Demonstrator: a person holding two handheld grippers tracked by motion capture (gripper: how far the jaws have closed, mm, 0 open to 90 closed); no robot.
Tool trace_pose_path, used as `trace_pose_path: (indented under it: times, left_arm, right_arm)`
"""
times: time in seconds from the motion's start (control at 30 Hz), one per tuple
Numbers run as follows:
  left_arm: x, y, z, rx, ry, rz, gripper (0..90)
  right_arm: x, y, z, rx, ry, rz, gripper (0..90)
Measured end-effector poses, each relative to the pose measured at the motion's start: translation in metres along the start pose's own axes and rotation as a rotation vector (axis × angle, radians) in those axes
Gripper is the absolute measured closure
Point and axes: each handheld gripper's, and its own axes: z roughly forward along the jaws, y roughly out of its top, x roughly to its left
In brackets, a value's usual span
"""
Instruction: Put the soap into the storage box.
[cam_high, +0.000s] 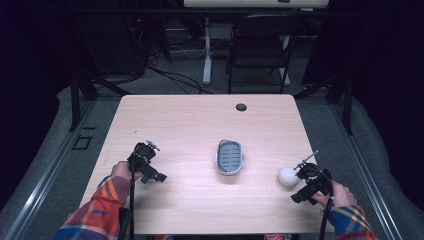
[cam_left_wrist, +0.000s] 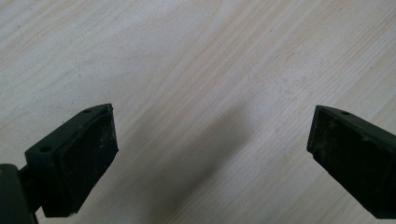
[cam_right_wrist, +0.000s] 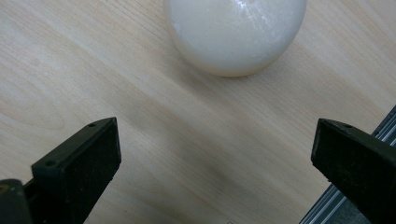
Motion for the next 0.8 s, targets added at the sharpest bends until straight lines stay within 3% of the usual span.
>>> trace_pose_path:
  times: [0.23, 0.27, 0.3, 0.37, 0.57, 0.73, 0.77, 0.8]
  left_arm:
    - [-0.0002, -0.0005, 0.0003, 0.001, -0.001, 0.001, 1.5]
    - [-0.0003, -0.0010, -0.0001, -0.001, 0.001, -0.001, 1.5]
    - [-0.0005, -0.0008, -0.0001, -0.002, 0.000, -0.001, 1.5]
    - [-0.0013, 0.0005, 0.0001, 0.003, 0.002, 0.008, 1.5]
    - [-0.0014, 0.0006, 0.0006, 0.007, -0.002, 0.008, 1.5]
    - [-0.0019, 0.0006, 0.0005, 0.005, -0.004, 0.010, 1.5]
    - [-0.0023, 0.0010, 0.0009, 0.008, -0.001, 0.012, 1.5]
    - [-0.0023, 0.0010, 0.0009, 0.008, -0.001, 0.012, 1.5]
  right_arm:
    - [0.0019, 0.0003, 0.0011, -0.010, 0.001, 0.002, 1.7]
    - [0.0015, 0.0025, -0.0002, 0.020, -0.006, -0.022, 1.9]
    - [0.0031, 0.0014, 0.0024, -0.012, 0.001, 0.001, 2.0]
    - [0.0019, 0.0026, 0.0008, 0.028, -0.003, -0.026, 2.2]
    - [0.0038, 0.0007, 0.0034, -0.012, 0.003, 0.015, 2.3]
    - [0.0010, 0.0026, 0.0005, 0.038, -0.002, -0.011, 0.9]
    - [0.0027, 0.0015, 0.0026, 0.005, -0.003, 0.013, 0.5]
    - [0.0034, 0.0017, 0.0021, 0.005, -0.018, 0.015, 0.1]
